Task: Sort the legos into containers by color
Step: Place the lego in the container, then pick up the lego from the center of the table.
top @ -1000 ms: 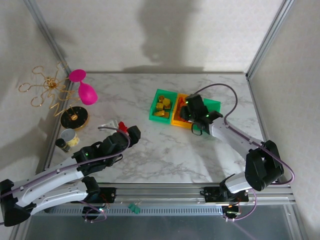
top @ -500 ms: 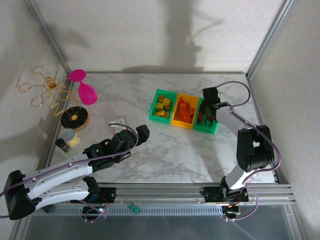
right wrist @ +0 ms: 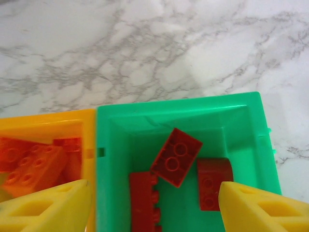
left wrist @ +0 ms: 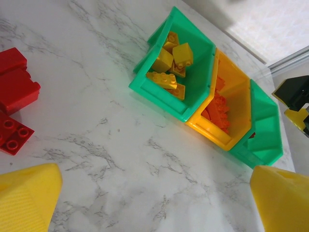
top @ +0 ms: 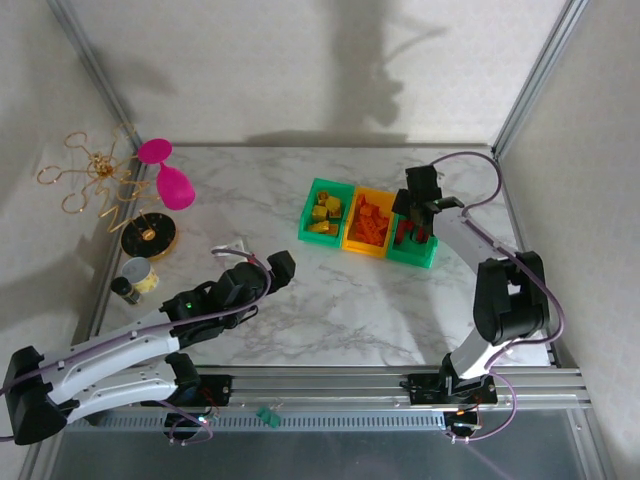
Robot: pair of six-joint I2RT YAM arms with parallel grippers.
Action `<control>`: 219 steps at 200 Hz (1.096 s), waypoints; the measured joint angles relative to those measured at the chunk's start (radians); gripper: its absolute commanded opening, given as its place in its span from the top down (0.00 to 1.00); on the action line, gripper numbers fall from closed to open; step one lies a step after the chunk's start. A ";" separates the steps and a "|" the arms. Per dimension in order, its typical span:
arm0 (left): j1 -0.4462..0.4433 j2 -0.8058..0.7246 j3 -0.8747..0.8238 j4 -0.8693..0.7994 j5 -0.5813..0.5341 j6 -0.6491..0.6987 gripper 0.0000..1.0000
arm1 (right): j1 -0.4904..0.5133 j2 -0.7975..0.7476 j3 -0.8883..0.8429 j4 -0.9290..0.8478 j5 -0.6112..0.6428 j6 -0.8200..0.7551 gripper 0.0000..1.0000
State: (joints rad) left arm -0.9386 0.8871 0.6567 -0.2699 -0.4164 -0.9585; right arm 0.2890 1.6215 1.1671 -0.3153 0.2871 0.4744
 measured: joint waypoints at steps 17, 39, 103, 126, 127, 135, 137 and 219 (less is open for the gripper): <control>0.000 -0.031 0.000 -0.024 -0.004 -0.012 0.00 | 0.047 -0.050 -0.011 -0.002 -0.003 0.000 0.26; 0.000 -0.074 0.000 -0.075 -0.017 -0.033 0.00 | 0.160 -0.082 -0.028 0.000 -0.016 0.000 0.24; 0.000 -0.203 0.014 -0.286 -0.056 -0.096 0.00 | 0.506 -0.014 -0.055 0.086 -0.146 -0.013 0.19; 0.001 -0.245 0.042 -0.340 -0.060 -0.096 0.00 | 0.594 0.080 -0.032 0.148 -0.210 -0.062 0.23; 0.001 -0.246 0.043 -0.341 -0.060 -0.095 0.00 | 0.596 0.083 -0.031 0.150 -0.212 -0.064 0.23; 0.001 -0.257 0.054 -0.355 -0.064 -0.094 0.00 | 0.619 0.124 -0.011 0.163 -0.237 -0.085 0.24; 0.001 -0.259 0.056 -0.360 -0.064 -0.093 0.00 | 0.624 0.134 -0.005 0.168 -0.242 -0.087 0.25; 0.005 -0.334 0.103 -0.457 -0.086 -0.085 0.00 | 0.760 0.454 0.246 0.215 -0.341 -0.252 0.32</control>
State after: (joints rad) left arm -0.9340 0.5533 0.7597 -0.7273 -0.5026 -1.0435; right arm 1.0489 2.0754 1.4132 -0.1005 -0.0540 0.2226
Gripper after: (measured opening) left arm 0.996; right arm 0.680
